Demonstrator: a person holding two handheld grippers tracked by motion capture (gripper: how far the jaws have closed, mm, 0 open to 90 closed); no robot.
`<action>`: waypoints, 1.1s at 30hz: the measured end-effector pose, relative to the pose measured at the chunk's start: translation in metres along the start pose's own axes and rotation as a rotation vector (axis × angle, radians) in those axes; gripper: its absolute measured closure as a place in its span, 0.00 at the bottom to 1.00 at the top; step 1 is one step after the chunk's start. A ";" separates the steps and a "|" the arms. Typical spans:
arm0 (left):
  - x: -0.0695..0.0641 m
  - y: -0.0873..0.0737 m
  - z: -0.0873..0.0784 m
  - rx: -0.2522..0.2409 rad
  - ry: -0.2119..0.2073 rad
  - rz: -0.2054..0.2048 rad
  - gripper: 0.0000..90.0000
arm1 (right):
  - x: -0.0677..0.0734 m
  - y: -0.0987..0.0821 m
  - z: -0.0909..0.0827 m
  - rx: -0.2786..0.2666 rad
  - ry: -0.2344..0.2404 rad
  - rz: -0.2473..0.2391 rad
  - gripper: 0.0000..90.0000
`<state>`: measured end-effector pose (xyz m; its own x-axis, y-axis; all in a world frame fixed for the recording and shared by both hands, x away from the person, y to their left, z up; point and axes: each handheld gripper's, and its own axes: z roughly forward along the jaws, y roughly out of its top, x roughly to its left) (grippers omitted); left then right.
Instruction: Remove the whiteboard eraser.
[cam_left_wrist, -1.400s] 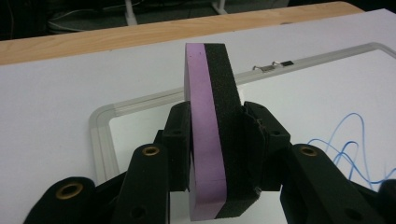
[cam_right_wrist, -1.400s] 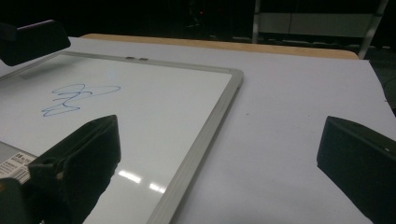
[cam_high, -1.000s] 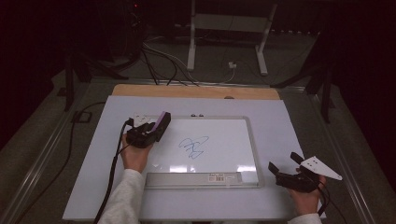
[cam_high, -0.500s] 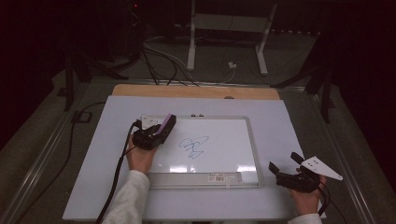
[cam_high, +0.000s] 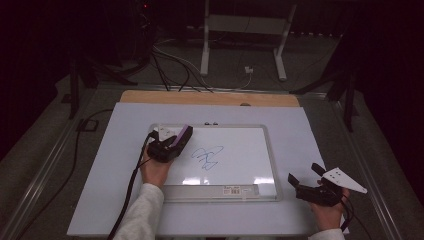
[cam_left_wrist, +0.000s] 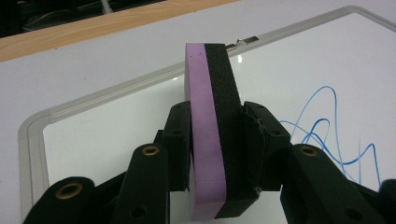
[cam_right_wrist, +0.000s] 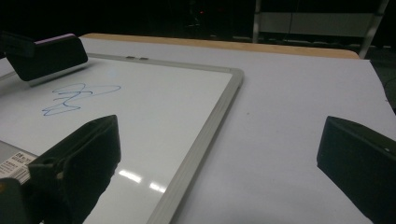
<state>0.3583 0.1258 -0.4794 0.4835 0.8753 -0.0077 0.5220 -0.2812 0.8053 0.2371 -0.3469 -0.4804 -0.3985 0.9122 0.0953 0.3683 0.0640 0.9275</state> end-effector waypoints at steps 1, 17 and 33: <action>-0.001 0.000 0.000 0.002 0.002 0.005 0.73 | 0.000 0.000 0.000 0.000 0.000 0.000 0.00; -0.014 -0.004 0.007 0.036 0.034 0.096 0.72 | 0.000 0.000 0.000 0.004 0.003 0.000 0.00; -0.033 -0.005 0.008 0.062 0.050 0.217 0.70 | 0.000 0.000 0.000 0.007 0.002 -0.002 0.00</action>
<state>0.3450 0.0954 -0.4880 0.5546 0.8097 0.1919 0.4528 -0.4872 0.7467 0.2372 -0.3464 -0.4807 -0.4012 0.9112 0.0940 0.3732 0.0689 0.9252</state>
